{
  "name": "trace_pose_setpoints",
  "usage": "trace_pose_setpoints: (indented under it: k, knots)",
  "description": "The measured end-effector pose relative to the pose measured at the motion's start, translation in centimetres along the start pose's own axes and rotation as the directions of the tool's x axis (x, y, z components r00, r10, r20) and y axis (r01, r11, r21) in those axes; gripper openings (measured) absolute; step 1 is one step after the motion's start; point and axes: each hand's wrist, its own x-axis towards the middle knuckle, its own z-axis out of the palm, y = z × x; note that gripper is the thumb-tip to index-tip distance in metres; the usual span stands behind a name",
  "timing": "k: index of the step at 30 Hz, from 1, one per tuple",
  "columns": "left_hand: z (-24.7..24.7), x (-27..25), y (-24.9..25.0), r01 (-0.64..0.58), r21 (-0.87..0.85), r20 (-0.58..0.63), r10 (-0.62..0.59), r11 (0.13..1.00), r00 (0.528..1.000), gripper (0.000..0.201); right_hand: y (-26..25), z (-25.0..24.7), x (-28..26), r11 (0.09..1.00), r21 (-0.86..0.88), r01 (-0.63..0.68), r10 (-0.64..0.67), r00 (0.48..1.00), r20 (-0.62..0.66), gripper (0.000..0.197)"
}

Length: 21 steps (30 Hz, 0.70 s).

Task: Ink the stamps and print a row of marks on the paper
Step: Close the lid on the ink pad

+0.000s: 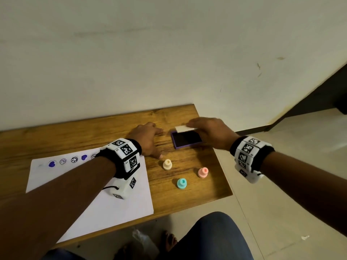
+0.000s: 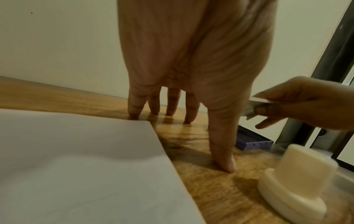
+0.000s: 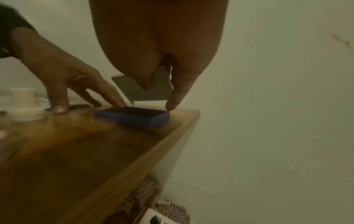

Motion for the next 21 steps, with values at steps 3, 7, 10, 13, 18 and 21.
trace_pose_setpoints:
  k: [3, 7, 10, 13, 18, 21]
  knots:
    - [0.0, 0.0, 0.1, 0.006, 0.006, 0.011, -0.006, 1.0, 1.0, 0.106, -0.3, 1.4, -1.0, 1.0, 0.008, -0.026, 0.026, 1.0, 0.002, 0.04]
    - [-0.1, -0.1, 0.1, 0.012, 0.006, 0.016, -0.012, 1.0, 1.0, 0.106, -0.3, 2.7, -1.2, 0.998, 0.055, 0.007, -0.004, 0.998, -0.056, 0.043]
    - [-0.1, 0.0, 0.3, 0.001, 0.011, 0.015, -0.001, 1.0, 1.0, 0.103, 0.2, 3.2, -1.4, 0.997, 0.065, 0.036, -0.032, 0.997, -0.064, 0.045]
    - [-0.1, 0.1, 0.6, 0.007, 0.029, 0.027, -0.008, 1.0, 1.0, 0.101, 0.9, 3.4, -1.6, 0.996, 0.075, 0.043, -0.039, 0.998, -0.043, 0.047]
    - [-0.1, 0.3, 1.0, 0.049, 0.047, 0.043, -0.051, 0.998, 0.998, 0.098, 1.5, 3.9, -1.6, 0.997, -0.007, 0.078, -0.077, 0.996, 0.037, 0.05]
    - [0.0, 0.4, 1.2, 0.062, 0.037, 0.04, -0.063, 0.997, 0.997, 0.098, 1.8, 4.1, -1.6, 0.997, -0.024, 0.07, -0.067, 0.992, 0.103, 0.055]
